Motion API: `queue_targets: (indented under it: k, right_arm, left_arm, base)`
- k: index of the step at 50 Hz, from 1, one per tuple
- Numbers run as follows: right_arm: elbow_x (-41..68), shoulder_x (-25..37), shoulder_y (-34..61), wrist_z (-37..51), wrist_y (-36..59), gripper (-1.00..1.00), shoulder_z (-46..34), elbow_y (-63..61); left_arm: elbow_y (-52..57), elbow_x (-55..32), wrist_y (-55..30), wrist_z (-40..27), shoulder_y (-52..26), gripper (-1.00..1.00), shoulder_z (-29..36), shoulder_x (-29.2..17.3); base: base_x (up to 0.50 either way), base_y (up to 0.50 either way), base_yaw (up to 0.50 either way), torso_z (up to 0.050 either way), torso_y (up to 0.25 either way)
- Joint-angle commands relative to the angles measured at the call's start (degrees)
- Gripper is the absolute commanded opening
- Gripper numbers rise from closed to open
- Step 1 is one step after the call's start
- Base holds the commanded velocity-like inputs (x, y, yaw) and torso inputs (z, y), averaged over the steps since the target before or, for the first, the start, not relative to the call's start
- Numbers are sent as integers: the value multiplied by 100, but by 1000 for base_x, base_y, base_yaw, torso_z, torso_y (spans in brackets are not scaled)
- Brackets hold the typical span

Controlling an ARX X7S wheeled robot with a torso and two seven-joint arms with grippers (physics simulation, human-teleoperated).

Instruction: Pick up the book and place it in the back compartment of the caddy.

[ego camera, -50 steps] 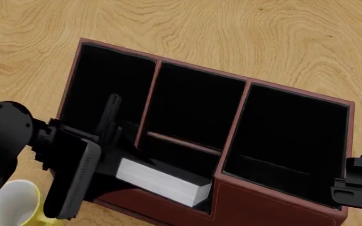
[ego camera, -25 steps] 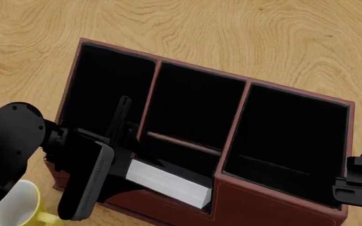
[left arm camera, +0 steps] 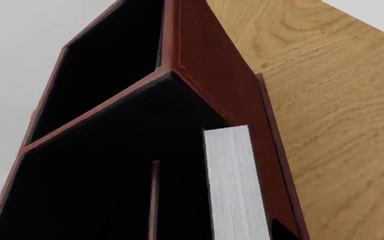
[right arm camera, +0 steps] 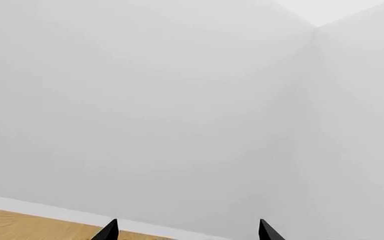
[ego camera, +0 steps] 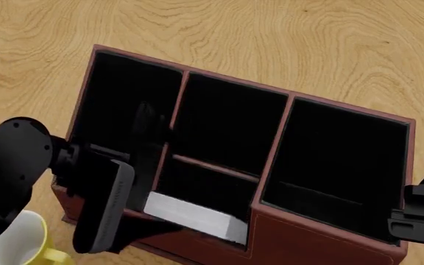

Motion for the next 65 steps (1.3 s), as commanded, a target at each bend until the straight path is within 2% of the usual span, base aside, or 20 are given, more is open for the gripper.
queue_targets:
  k: [1, 30, 45, 58, 60, 65]
  right_arm:
    - [-29, 6, 78, -13, -27, 100, -122, 10]
    - [58, -332, 267, -204, 369, 100, 107, -241]
    - [283, -400, 365, -246, 611, 100, 422, -455]
    - [289, -280, 320, -166, 508, 100, 398, -446]
    - [281, -272, 316, -160, 490, 100, 386, -440]
    - [254, -181, 306, -86, 396, 100, 296, -427]
  left_arm:
    - [3, -138, 5, -346, -21, 100, -244, 8]
    - [4, -265, -9, -364, -127, 100, -177, -63]
    - [16, -462, -45, -309, -387, 100, -456, -152]
    - [105, -713, -192, -327, -563, 100, -725, -162]
    - [185, -784, -262, -389, -579, 100, -796, -169]
    - [1232, -1084, -919, -537, -414, 100, -1001, -415]
  base:
    - [0, 0, 0, 0, 0]
    - [0, 0, 0, 0, 0]
    - [0, 0, 0, 0, 0]
    - [0, 0, 0, 0, 0]
    - [0, 0, 0, 0, 0]
    - [0, 0, 0, 0, 0]
